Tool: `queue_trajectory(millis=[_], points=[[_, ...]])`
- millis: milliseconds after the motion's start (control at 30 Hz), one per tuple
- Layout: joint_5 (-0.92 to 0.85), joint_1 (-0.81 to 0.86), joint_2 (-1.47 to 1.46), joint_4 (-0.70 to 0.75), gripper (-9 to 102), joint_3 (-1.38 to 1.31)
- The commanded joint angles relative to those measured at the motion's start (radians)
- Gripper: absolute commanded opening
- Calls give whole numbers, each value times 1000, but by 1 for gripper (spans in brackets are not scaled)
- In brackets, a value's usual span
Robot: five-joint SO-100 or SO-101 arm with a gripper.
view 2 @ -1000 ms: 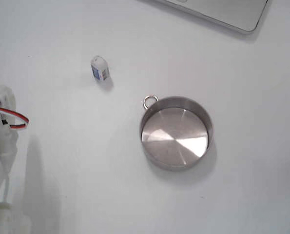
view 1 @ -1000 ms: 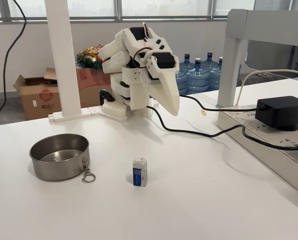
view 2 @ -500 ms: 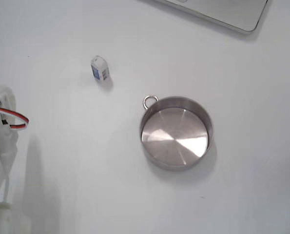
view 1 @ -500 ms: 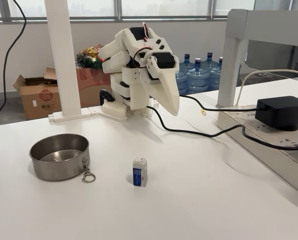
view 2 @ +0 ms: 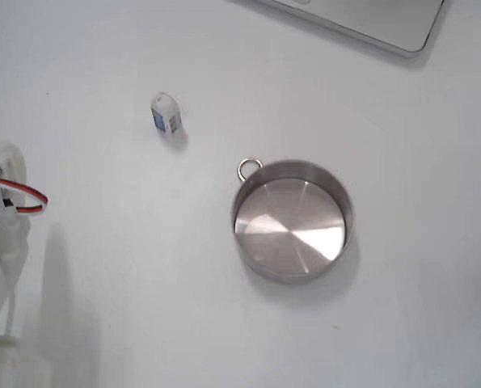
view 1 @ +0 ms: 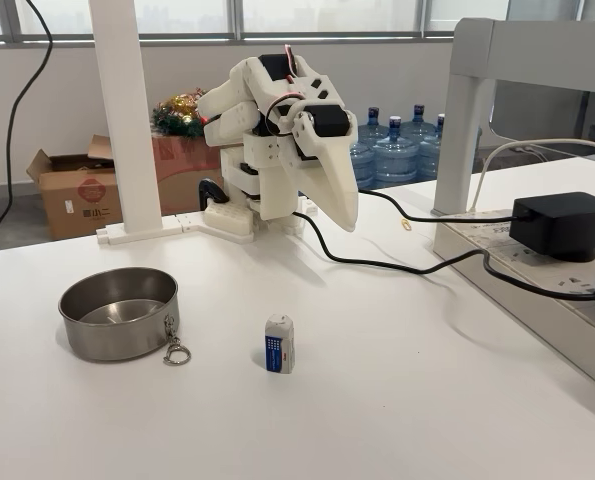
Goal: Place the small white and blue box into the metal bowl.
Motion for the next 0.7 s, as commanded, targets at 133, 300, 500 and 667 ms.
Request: queue_trajectory(millis=[133,300,500,667], points=[[-8,-2,18,6,-3,46],[-8,-2,18,6,-3,46],[-8,-2,18,6,-3,46],[-8,9,18,2,-3,46]])
